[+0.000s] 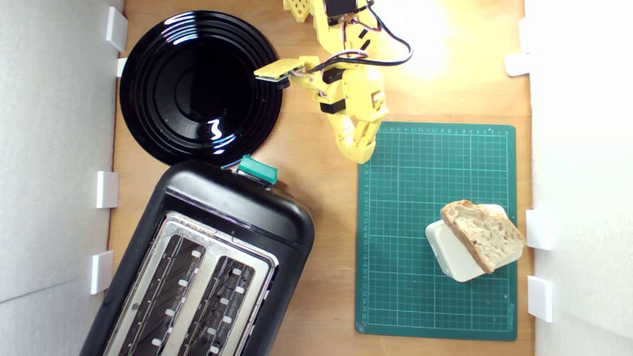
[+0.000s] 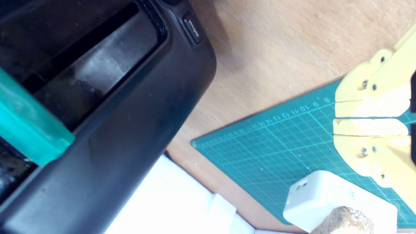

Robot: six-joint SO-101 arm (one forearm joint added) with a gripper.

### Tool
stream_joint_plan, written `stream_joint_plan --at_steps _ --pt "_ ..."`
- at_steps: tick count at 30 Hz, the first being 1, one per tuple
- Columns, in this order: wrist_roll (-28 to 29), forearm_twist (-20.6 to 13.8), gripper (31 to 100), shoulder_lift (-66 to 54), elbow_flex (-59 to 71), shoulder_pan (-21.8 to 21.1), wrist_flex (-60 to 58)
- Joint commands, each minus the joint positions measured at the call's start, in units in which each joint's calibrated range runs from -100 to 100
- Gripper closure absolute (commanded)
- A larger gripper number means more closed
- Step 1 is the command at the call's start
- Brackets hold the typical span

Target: Pick bread and place in toaster

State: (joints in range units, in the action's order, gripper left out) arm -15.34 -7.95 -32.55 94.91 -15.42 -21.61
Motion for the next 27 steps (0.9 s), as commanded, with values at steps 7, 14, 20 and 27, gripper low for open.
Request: stream_joint_plan --at_steps 7,14,20,27 --pt "10.3 -22.7 90.2 8.4 -2.8 4.1 -13.2" --pt "10.5 -22.7 89.3 18.1 -3.3 4.0 -27.7" --pt "10.5 -22.7 89.2 28.8 -10.4 3.7 -31.7" --pt "10.5 -22.6 87.1 39.1 -20.9 3.5 -31.7"
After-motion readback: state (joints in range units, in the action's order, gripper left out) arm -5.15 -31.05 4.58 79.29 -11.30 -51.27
